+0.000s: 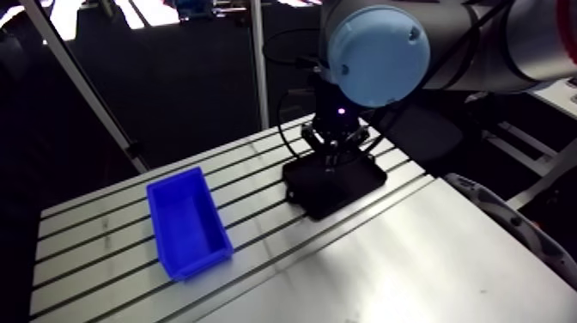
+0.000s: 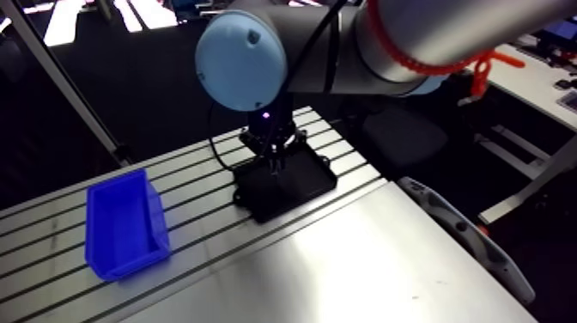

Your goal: Pick up the M10 bolt from the tray and put it into the blue bin.

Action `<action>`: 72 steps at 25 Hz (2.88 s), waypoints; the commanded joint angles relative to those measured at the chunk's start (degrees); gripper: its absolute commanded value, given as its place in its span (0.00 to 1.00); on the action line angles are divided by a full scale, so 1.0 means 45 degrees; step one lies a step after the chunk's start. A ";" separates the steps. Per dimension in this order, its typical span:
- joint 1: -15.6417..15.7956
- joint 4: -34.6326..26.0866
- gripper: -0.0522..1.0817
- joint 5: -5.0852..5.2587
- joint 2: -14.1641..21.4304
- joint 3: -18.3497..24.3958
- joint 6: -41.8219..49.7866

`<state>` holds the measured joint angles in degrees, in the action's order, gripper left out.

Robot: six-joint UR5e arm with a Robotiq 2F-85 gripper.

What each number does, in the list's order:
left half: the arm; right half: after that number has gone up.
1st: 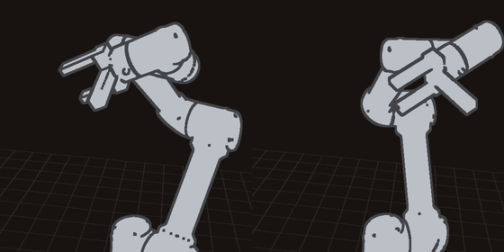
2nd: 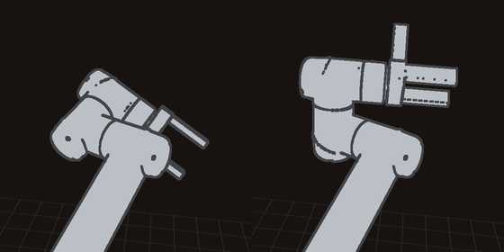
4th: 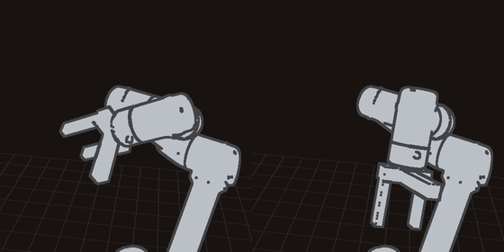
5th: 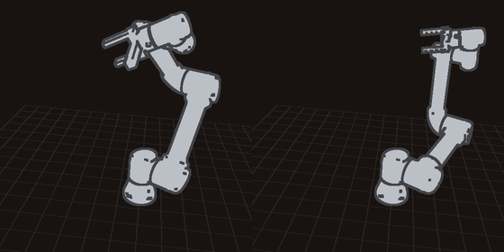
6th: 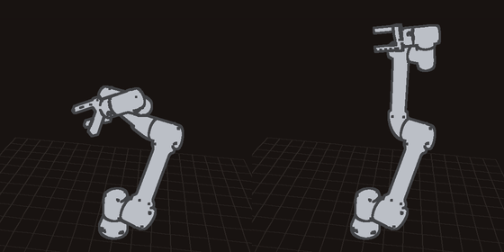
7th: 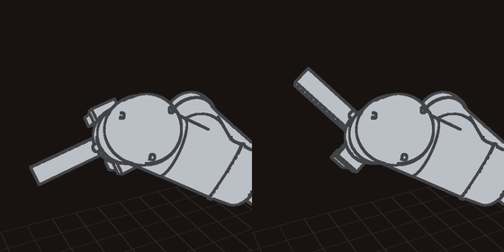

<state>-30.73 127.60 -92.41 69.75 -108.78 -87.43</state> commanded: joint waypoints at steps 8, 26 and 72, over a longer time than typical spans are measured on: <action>0.0772 -0.2289 1.00 0.0213 0.2321 0.0726 -0.3296; 0.2725 -0.3832 0.97 0.1131 0.2809 0.1742 -1.6756; 0.6691 -0.2094 0.94 0.0564 -0.0297 0.1430 -2.0214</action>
<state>-1.67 115.93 -88.22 69.74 -100.97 -178.82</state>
